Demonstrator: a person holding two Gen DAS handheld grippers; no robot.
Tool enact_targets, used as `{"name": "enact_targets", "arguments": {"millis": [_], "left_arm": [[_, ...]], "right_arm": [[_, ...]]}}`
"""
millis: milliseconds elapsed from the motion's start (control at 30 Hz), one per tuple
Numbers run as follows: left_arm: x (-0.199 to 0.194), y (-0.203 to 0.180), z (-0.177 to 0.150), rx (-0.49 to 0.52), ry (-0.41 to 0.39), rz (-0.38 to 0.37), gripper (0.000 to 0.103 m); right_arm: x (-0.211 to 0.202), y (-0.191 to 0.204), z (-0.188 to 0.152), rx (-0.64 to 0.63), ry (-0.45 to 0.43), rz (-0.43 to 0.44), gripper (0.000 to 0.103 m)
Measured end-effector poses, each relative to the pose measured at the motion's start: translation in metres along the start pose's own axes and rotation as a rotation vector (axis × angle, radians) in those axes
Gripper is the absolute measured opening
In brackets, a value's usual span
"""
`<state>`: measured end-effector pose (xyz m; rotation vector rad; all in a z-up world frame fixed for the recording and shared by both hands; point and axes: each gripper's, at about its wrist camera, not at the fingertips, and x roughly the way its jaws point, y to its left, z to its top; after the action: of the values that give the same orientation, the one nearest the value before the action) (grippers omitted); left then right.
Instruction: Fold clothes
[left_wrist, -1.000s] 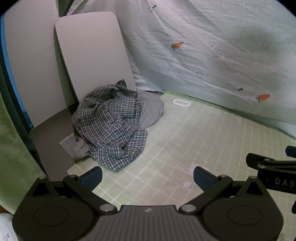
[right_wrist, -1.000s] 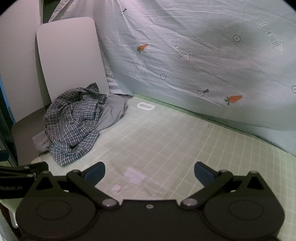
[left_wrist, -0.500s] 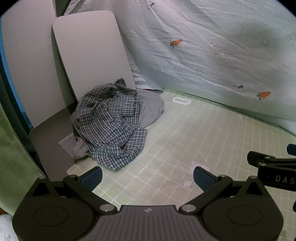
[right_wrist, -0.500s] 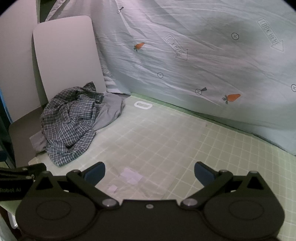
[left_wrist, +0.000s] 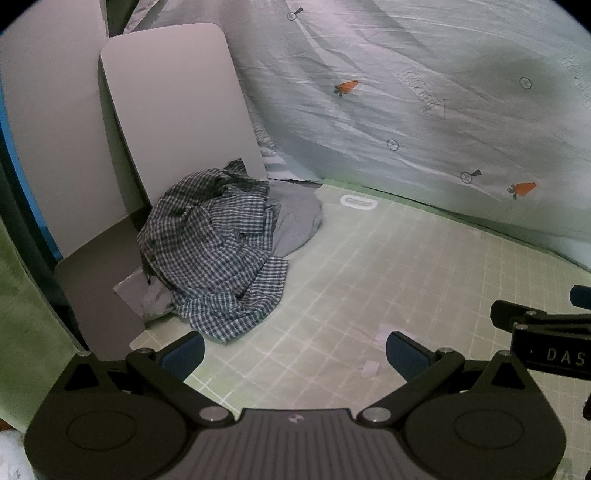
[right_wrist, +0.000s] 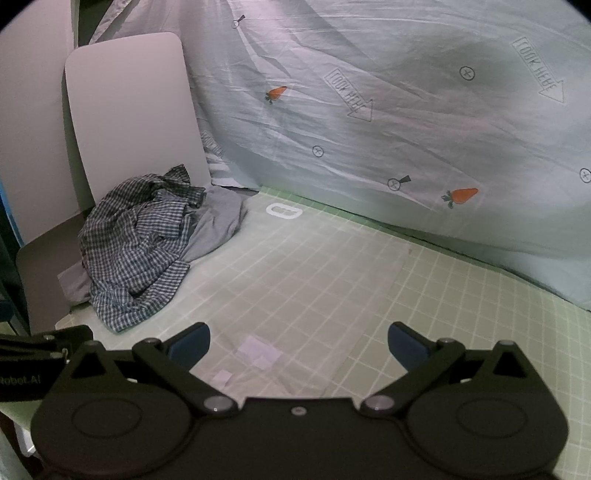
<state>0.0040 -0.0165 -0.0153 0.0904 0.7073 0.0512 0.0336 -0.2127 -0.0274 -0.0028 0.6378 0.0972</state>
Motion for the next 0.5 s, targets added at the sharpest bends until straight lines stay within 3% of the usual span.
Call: {"name": "enact_targets", "arguments": {"millis": [267,500], "left_arm": [[0.005,0.002,0.002,-0.028,0.010,-0.007,0.103],[0.013,0.003,-0.001,-0.034,0.047,-0.063,0.103]], "right_arm": [[0.003,-0.002,0.003,0.002,0.000,-0.017,0.103],[0.007,-0.006,0.003,0.014,-0.003,-0.024,0.103]]}}
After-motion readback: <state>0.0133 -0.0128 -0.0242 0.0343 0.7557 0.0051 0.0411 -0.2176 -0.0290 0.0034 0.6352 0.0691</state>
